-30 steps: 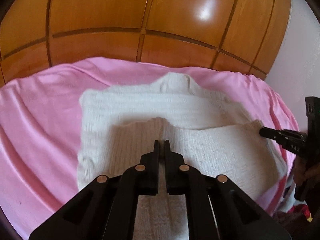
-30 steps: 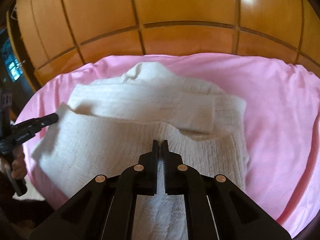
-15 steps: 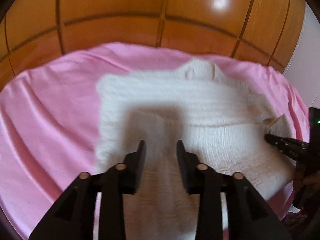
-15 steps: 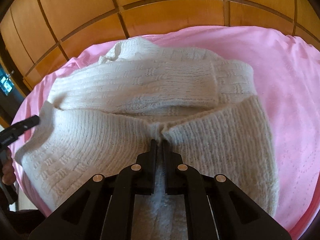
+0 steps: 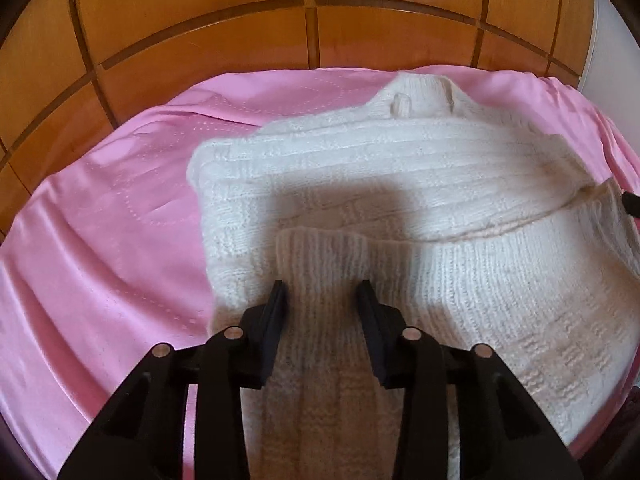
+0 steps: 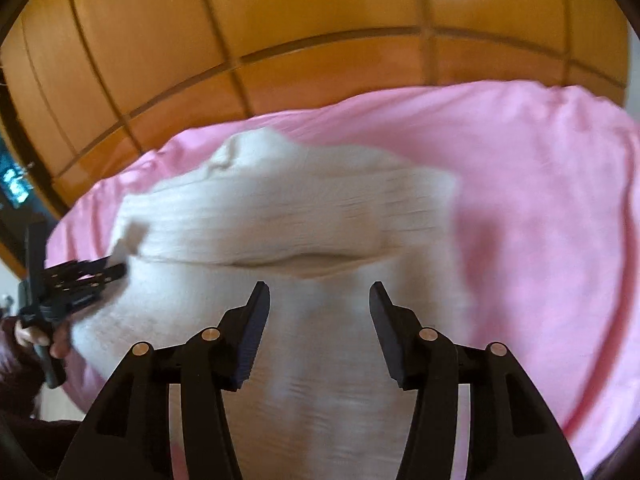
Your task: Fold small clothes
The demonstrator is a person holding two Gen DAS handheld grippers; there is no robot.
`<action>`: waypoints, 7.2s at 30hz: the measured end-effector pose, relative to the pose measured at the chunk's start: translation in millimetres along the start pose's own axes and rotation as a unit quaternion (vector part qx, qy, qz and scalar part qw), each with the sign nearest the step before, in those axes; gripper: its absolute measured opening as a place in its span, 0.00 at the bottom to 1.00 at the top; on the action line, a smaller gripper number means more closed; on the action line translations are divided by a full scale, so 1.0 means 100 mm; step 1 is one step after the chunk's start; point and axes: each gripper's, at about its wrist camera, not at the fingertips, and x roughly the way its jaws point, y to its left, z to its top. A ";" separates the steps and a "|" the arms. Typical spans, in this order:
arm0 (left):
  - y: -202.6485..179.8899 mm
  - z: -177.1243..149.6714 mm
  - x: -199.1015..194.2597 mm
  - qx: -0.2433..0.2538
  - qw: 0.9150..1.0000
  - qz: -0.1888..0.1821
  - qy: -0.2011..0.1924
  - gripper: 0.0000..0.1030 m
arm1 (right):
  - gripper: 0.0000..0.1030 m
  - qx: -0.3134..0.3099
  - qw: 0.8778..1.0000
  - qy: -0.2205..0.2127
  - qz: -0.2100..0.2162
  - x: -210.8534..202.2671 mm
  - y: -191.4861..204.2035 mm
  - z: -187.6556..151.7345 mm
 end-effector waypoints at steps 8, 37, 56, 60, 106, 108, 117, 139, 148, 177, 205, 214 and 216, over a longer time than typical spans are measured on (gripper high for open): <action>0.01 -0.01 -0.10 0.000 1.000 0.008 -0.025 0.07 | 0.40 -0.017 0.997 0.032 -0.063 0.20 -0.23 -0.11; 0.35 -0.05 -0.77 -0.072 0.993 -0.017 -0.094 0.05 | 0.06 -0.094 0.992 -0.031 -0.082 -0.38 0.03 0.20; 0.70 1.44 0.86 -0.086 0.992 0.090 0.003 0.05 | 0.05 0.014 0.986 0.035 -0.161 1.62 -0.45 1.47; 0.60 1.38 1.18 -0.069 0.990 0.116 0.044 0.05 | 0.05 0.006 0.983 0.045 -0.176 1.82 -0.46 1.39; -0.58 0.03 -0.06 -0.046 0.998 -0.035 0.003 0.29 | 0.58 -0.047 0.997 0.031 -0.055 0.52 0.22 -0.29; -0.57 0.00 -0.20 -0.047 0.999 -0.021 -0.014 0.37 | 0.61 -0.052 0.996 0.032 -0.063 0.46 0.30 -0.26; 0.19 -0.40 -0.56 -0.182 0.981 0.053 -0.031 0.38 | 0.62 -0.149 0.989 -0.015 0.017 0.40 1.27 0.02; 0.57 -0.60 -0.31 -0.254 0.967 -0.018 0.004 0.17 | 0.77 -0.176 0.984 0.021 0.002 0.85 1.48 -0.23; 0.90 -0.02 -0.27 -0.263 0.964 -0.031 -0.031 0.38 | 0.78 -0.100 0.995 -0.014 0.026 0.51 1.23 0.30; 0.52 0.67 -0.04 -0.203 0.971 0.121 -0.040 0.43 | 0.88 -0.093 0.995 -0.002 -0.037 1.65 1.21 0.79; -0.40 0.74 -0.57 -0.127 0.985 0.084 -0.080 0.55 | 0.91 -0.050 0.989 0.009 -0.141 1.03 0.31 1.00; -0.80 0.80 -0.42 -0.090 0.992 0.064 -0.067 0.55 | 0.91 0.055 0.995 0.011 -0.083 0.70 -0.54 0.80; -0.89 0.82 -0.37 -0.079 0.993 0.062 -0.062 0.55 | 0.91 0.068 0.995 0.013 -0.068 0.71 -0.63 0.74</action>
